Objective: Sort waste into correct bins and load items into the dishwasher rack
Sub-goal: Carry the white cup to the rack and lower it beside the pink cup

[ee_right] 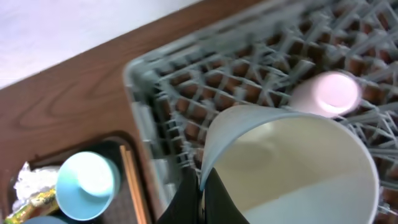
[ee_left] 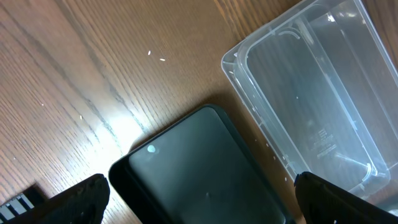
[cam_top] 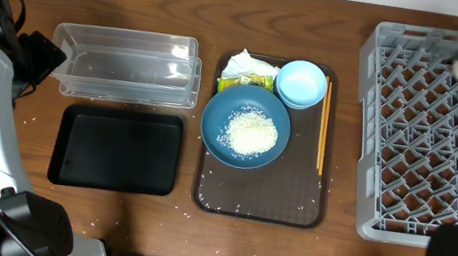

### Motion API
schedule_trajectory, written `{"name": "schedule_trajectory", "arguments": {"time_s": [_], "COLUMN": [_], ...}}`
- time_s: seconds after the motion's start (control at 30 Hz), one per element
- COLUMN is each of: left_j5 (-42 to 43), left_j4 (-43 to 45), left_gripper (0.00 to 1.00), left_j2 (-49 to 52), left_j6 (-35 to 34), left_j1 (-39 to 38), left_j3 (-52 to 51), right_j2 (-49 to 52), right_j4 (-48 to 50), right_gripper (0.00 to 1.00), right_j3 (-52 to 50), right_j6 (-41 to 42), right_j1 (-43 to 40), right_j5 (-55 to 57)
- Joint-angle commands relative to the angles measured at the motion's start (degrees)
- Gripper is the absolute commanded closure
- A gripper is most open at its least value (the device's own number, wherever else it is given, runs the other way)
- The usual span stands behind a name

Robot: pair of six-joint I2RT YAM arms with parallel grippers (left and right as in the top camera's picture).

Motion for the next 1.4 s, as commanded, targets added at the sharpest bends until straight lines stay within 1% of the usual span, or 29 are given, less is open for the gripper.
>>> {"name": "schedule_trajectory", "arguments": {"time_s": [0.0,0.03,0.1,0.17,0.27,0.37,0.47,0.57,0.7,0.77,0.9,1.13,1.37], "left_j5": [-0.33,-0.33,-0.33,-0.33,-0.33,-0.33,-0.33,-0.33,-0.33,-0.33,-0.33,-0.33,-0.33], "left_j4": [-0.26,-0.26,-0.26,-0.26,-0.26,-0.26,-0.26,-0.26,-0.26,-0.26,-0.24,-0.26,-0.26], "left_gripper": [0.02,0.02,0.02,0.02,0.02,0.02,0.02,0.02,0.02,0.02,0.02,0.02,0.02], "left_j2": [-0.79,-0.79,-0.79,-0.79,-0.79,-0.79,-0.79,-0.79,-0.79,-0.79,-0.79,-0.79,-0.79], "left_j6": [-0.52,-0.52,-0.52,-0.52,-0.52,-0.52,-0.52,-0.52,-0.52,-0.52,-0.52,-0.52,-0.52], "left_j1": [0.17,0.2,0.2,0.2,0.2,0.2,0.2,0.2,0.2,0.17,0.2,0.2,0.2], "left_j3": [0.9,0.9,0.9,0.9,0.9,0.9,0.9,0.9,0.9,0.9,0.9,0.9,0.9], "right_j2": [0.76,1.33,2.29,3.5,5.05,6.23,7.74,9.79,12.24,13.51,15.3,16.11,16.11], "right_j4": [0.02,-0.02,-0.26,-0.44,0.24,1.92,5.16,9.97,15.52,17.0,16.85,13.14,10.38], "right_gripper": [0.99,0.99,0.99,0.99,0.99,0.99,0.99,0.99,0.99,0.99,0.99,0.99,0.99], "right_j3": [-0.81,-1.05,-1.66,-2.84,-6.27,-10.29,-14.78,-18.64,-21.57,-22.32,-22.36,-22.36,-22.38], "right_j6": [-6.78,-8.35,-9.27,-9.22,-9.33,-11.58,-15.63,-16.11,-16.0,-14.95,-14.51,-14.53,-14.58], "right_j1": [-7.98,-10.78,-14.91,-18.73,-22.38,-24.57,-26.38,-27.52,-28.06,-28.15,-28.57,-30.69,-34.07], "right_j5": [-18.95,-23.08,-27.85,-30.21,-31.82,-36.65,-46.4,-55.32,-61.86,-62.01,-59.49,-51.28,-50.1]}}
